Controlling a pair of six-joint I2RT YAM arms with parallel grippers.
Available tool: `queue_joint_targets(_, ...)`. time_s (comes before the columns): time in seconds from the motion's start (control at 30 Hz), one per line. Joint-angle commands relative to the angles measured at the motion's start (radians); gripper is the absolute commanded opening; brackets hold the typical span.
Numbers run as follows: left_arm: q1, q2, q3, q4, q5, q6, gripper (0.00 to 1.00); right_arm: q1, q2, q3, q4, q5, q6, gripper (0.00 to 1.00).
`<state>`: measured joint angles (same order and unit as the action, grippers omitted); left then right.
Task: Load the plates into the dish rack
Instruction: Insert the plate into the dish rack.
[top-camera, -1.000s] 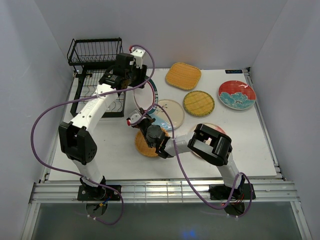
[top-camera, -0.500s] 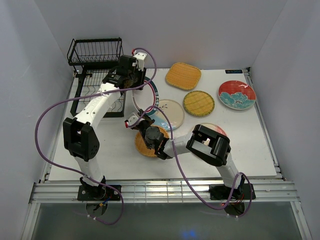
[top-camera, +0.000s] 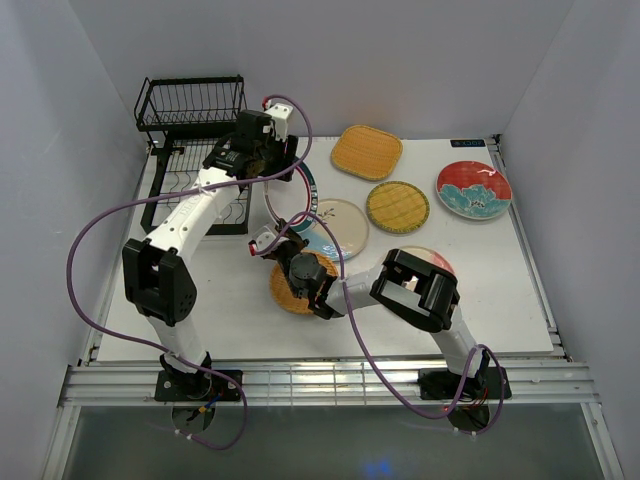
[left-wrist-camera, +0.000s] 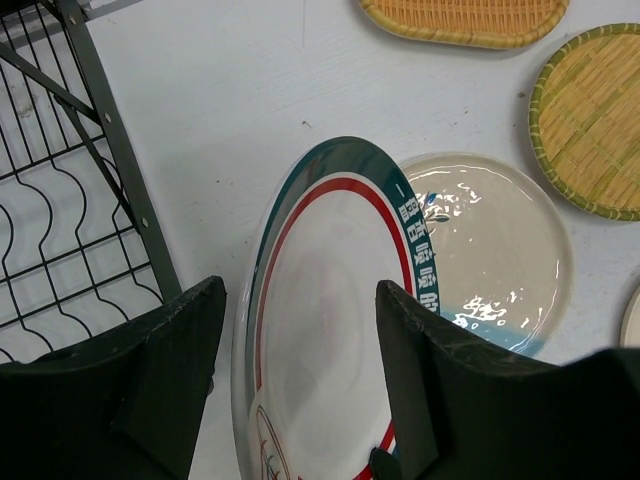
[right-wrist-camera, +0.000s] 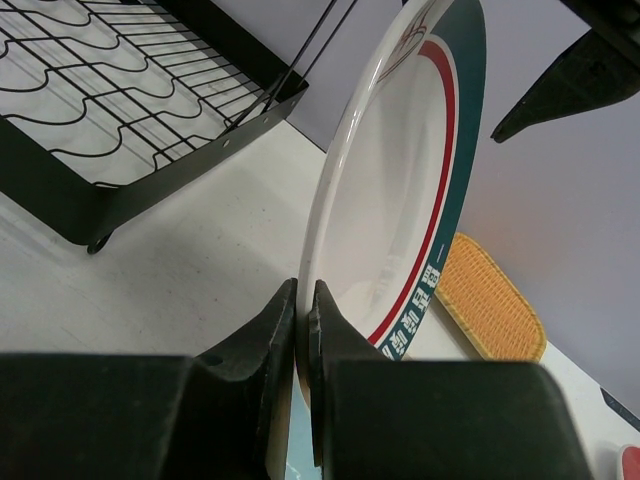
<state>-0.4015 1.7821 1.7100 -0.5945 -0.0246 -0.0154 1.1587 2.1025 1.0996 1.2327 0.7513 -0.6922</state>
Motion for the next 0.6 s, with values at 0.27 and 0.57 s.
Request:
queue_joint_targets(0.27,-0.002,-0.062,-0.007,0.024,-0.003,0.011,0.46,0.006,-0.007,0.033,0.531,0.022,-0.024,0.08)
queue_joint_targets(0.57,-0.003,-0.046,0.005,0.012,0.006,0.011,0.08,0.004,-0.015,0.022,0.542,0.023,-0.024,0.08)
